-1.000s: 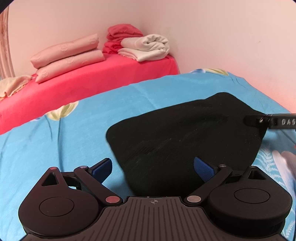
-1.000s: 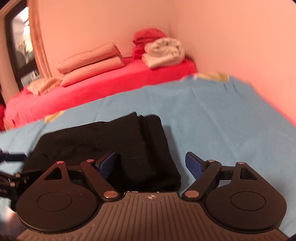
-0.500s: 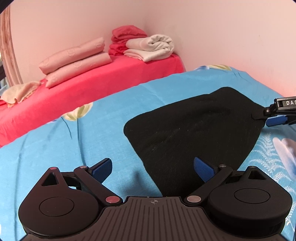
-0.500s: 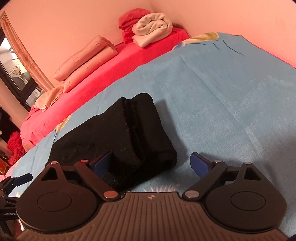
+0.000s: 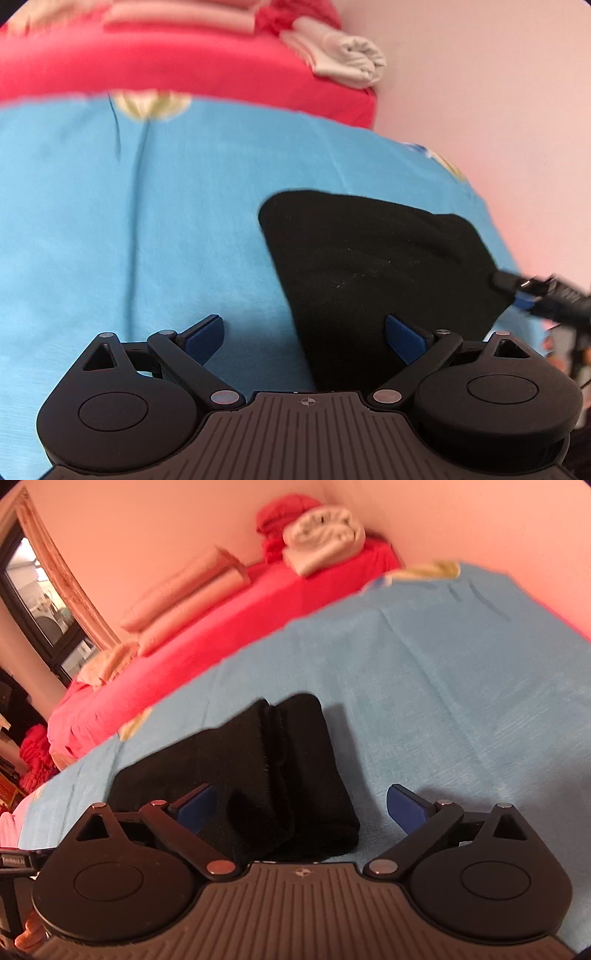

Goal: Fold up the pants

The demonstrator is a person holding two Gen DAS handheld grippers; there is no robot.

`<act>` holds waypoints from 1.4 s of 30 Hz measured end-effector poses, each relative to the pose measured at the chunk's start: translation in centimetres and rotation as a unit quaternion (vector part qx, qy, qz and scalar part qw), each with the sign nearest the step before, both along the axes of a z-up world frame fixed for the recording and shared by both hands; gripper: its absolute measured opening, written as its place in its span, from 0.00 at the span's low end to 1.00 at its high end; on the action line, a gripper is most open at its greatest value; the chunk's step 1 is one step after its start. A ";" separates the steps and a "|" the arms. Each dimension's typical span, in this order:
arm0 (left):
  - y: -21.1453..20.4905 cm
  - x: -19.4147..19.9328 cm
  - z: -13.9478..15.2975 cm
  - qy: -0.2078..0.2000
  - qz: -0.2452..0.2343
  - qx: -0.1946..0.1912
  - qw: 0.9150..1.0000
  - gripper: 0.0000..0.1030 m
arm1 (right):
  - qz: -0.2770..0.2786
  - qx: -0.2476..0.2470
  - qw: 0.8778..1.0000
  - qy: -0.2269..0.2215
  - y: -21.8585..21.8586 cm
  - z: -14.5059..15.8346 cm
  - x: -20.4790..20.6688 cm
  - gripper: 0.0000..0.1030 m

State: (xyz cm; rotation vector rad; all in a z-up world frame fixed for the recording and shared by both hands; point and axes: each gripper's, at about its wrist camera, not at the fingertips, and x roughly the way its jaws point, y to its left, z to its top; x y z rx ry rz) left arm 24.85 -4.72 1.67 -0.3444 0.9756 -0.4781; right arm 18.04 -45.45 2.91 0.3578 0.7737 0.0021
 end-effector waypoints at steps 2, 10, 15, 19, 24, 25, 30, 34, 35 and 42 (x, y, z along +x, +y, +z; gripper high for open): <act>-0.1 0.9 -1.0 0.024 -0.007 -0.039 0.999 1.00 | 0.008 0.014 1.000 0.019 -0.1 -1.0 1.0 0.96; -4.2 0.8 0.0 0.001 -0.034 -0.041 0.999 1.00 | 0.008 0.023 1.000 -0.006 1.6 -1.1 0.8 0.54; -3.0 -2.1 4.7 -0.055 -0.055 -0.069 0.995 1.00 | -0.005 0.047 0.998 -0.039 3.0 2.1 -2.9 0.48; -2.4 -5.7 8.2 -0.095 -0.066 -0.056 0.992 1.00 | 0.006 0.064 0.995 -0.075 5.4 5.9 -7.2 0.48; -1.0 -10.4 10.1 -0.129 -0.078 -0.056 0.987 1.00 | -0.019 0.053 0.994 -0.095 8.2 8.7 -12.9 0.48; -1.1 -10.9 9.6 -0.132 -0.078 -0.046 0.987 1.00 | -0.015 0.046 0.994 -0.099 8.6 8.3 -13.7 0.49; -2.6 -12.1 2.0 -0.089 -0.046 0.105 0.989 1.00 | -0.042 -0.001 0.999 -0.031 9.3 1.7 -15.0 0.58; -0.8 -13.5 0.2 -0.081 -0.031 0.082 0.993 1.00 | -0.096 0.058 0.993 -0.039 6.9 -0.5 -17.7 0.75; -0.3 -13.8 0.6 -0.086 -0.028 0.080 0.993 1.00 | -0.104 0.077 0.990 -0.048 6.2 -0.5 -18.6 0.77; 1.1 -17.7 3.7 -0.141 0.034 0.215 0.966 1.00 | -0.180 0.027 0.982 -0.043 5.3 0.3 -23.1 0.82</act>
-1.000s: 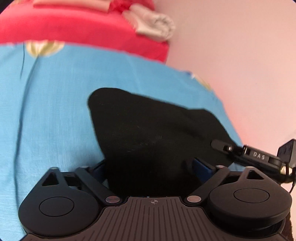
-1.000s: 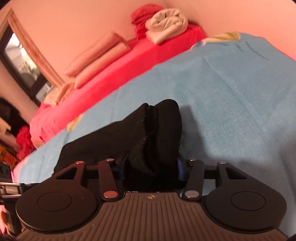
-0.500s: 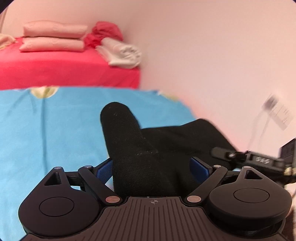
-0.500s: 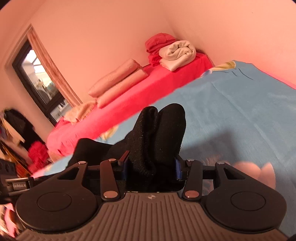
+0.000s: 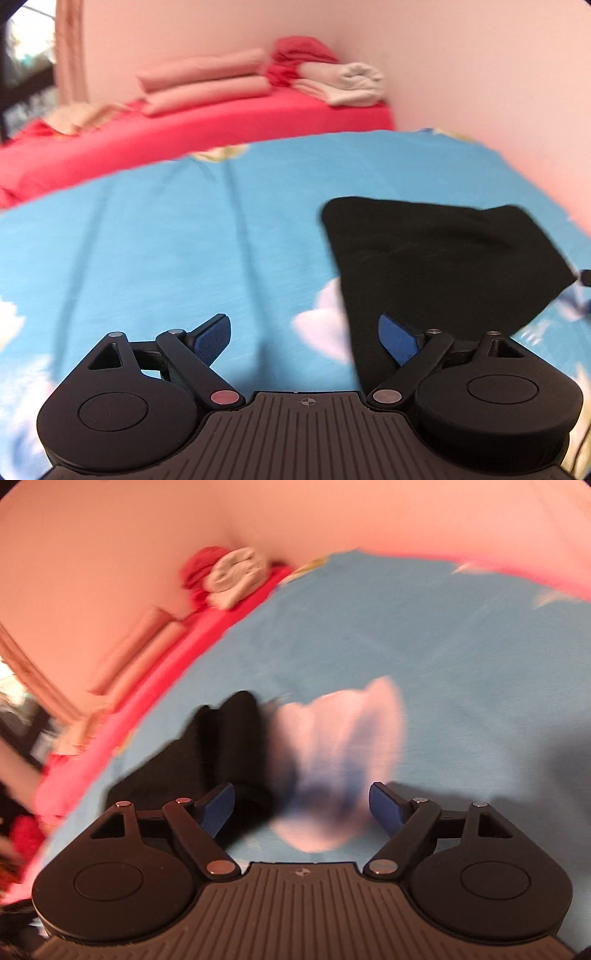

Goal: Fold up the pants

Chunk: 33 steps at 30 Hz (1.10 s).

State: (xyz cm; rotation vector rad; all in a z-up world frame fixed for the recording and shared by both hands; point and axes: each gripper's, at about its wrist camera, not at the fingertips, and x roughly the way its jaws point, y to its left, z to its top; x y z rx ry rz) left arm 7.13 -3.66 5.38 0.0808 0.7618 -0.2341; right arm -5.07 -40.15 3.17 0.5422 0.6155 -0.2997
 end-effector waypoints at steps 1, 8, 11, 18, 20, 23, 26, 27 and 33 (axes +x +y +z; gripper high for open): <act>0.1 -0.7 0.5 0.002 0.005 0.013 1.000 1.00 | 0.008 -0.019 1.000 0.007 0.7 0.3 -0.4 0.82; -2.3 -3.7 -0.2 0.019 -0.011 0.019 1.000 1.00 | 0.184 -0.174 0.966 0.042 10.2 1.2 -2.4 0.92; -3.3 -3.9 -0.9 0.036 -0.022 0.026 0.999 1.00 | 0.219 -0.174 0.959 0.049 12.3 0.6 -2.5 0.92; -4.3 -5.8 -2.1 0.052 -0.029 0.052 0.997 1.00 | 0.242 -0.153 0.955 0.071 13.1 -1.1 -2.5 0.92; -4.4 -5.8 -2.3 0.055 -0.028 0.052 0.997 1.00 | 0.246 -0.158 0.954 0.072 13.3 -1.2 -2.6 0.92; -4.6 -5.9 -2.3 0.054 -0.030 0.056 0.997 1.00 | 0.258 -0.167 0.949 0.068 13.8 -1.1 -2.6 0.92; -4.8 -6.0 -2.2 0.054 -0.032 0.058 0.996 1.00 | 0.268 -0.172 0.946 0.066 14.2 -1.0 -2.5 0.92; -4.9 -5.9 -2.2 0.054 -0.033 0.058 0.996 1.00 | 0.270 -0.172 0.945 0.066 14.3 -1.0 -2.4 0.92; -5.3 -5.7 -2.4 0.059 -0.038 0.062 0.996 1.00 | 0.266 -0.170 0.946 0.069 14.2 -1.1 -2.0 0.92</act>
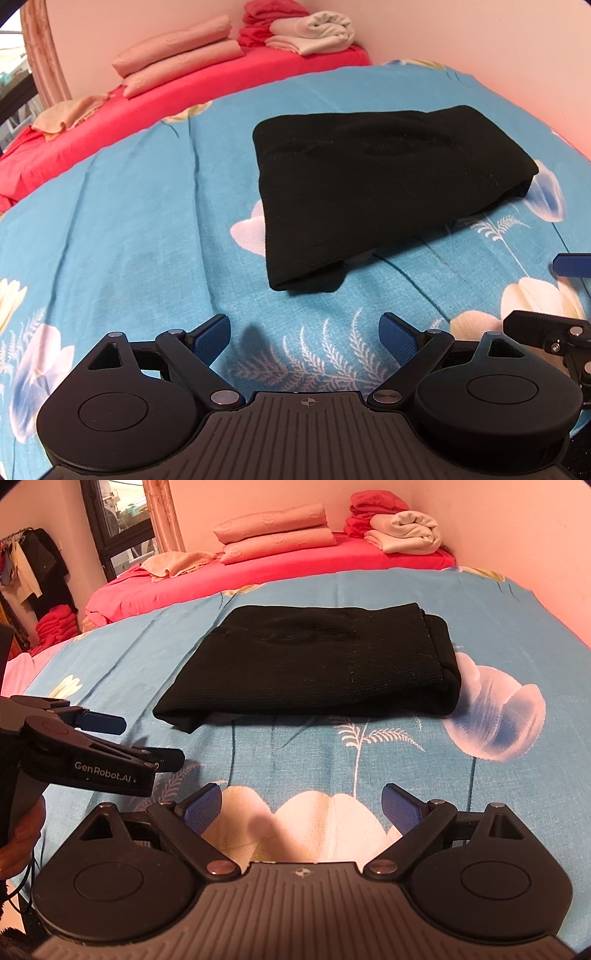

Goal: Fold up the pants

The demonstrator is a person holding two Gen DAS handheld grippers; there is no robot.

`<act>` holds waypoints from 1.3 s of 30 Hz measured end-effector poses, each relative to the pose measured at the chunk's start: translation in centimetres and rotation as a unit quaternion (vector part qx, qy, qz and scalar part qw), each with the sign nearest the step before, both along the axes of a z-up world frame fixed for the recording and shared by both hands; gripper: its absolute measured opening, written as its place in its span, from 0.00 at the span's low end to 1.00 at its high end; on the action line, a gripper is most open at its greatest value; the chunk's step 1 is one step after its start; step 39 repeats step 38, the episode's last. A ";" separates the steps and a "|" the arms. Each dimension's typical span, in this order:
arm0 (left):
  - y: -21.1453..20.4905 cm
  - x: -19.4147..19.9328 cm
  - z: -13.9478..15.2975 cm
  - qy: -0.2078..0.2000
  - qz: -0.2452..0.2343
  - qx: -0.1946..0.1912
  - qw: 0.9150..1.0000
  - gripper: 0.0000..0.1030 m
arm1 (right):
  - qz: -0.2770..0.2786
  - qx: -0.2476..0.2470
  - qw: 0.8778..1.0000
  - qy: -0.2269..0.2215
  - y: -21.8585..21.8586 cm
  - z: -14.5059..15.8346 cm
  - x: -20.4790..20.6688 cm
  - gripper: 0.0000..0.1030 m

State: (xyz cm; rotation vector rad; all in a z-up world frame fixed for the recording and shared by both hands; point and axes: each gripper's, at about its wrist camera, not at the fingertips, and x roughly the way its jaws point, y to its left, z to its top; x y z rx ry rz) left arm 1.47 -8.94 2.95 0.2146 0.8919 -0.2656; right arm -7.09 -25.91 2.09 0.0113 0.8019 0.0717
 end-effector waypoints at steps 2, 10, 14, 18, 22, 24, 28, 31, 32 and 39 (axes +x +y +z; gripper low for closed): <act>0.0 0.1 -0.1 0.001 -0.001 0.001 1.000 1.00 | -0.001 0.003 1.000 0.000 -0.1 0.0 0.1 0.92; -0.4 0.5 -0.4 0.009 -0.006 -0.001 1.000 1.00 | -0.002 0.002 1.000 0.002 -0.2 0.0 0.4 0.93; -0.3 0.7 -0.5 0.013 -0.006 -0.003 1.000 1.00 | 0.001 0.000 1.000 0.003 -0.1 0.0 0.6 0.93; -0.2 0.9 -0.6 0.017 -0.005 -0.007 1.000 1.00 | 0.004 0.000 1.000 0.004 0.1 0.0 0.9 0.93; -0.1 1.2 -0.7 0.019 -0.005 -0.008 1.000 1.00 | 0.007 -0.001 1.000 0.005 0.1 0.0 1.1 0.93; -0.1 1.3 -0.8 0.021 -0.005 -0.008 1.000 1.00 | 0.007 0.000 1.000 0.005 0.1 0.0 1.2 0.93; -0.1 1.5 -0.9 0.020 -0.005 -0.011 1.000 1.00 | 0.007 0.001 1.000 0.006 0.0 -0.1 1.4 0.93; -0.1 1.6 -0.9 0.020 -0.006 -0.015 1.000 1.00 | 0.007 0.002 1.000 0.007 -0.1 -0.1 1.6 0.93; -0.1 1.8 -0.9 0.021 -0.003 -0.014 1.000 1.00 | 0.007 0.003 1.000 0.007 -0.1 -0.1 1.7 0.93; -0.2 1.9 -0.9 0.025 -0.001 -0.016 1.000 1.00 | 0.011 0.005 1.000 0.007 -0.1 -0.2 1.7 0.93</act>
